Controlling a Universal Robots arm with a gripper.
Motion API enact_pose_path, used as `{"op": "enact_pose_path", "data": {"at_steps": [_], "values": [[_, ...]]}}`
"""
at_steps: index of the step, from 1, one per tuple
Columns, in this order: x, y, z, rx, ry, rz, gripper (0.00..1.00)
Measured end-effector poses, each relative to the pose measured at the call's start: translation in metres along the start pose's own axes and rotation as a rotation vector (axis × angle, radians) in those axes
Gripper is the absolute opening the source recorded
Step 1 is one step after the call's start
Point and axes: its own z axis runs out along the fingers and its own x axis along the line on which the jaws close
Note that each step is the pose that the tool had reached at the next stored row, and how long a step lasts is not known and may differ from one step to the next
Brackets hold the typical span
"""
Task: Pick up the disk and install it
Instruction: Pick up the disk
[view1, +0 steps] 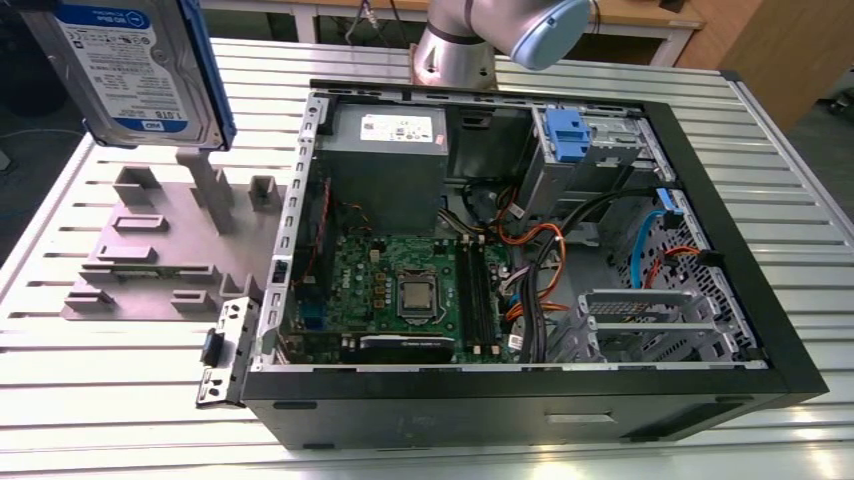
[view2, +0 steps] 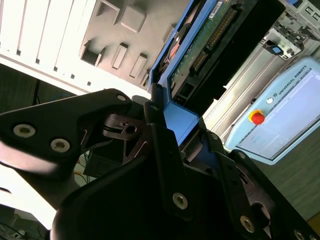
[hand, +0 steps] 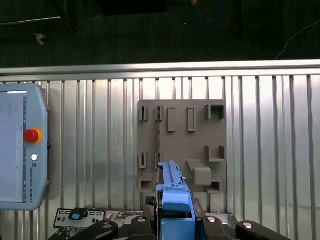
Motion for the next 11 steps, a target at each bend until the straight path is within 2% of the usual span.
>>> {"op": "enact_pose_path", "data": {"at_steps": [11], "values": [[-0.0001,-0.0032,-0.0001,0.0,0.0,0.0,0.36]]}}
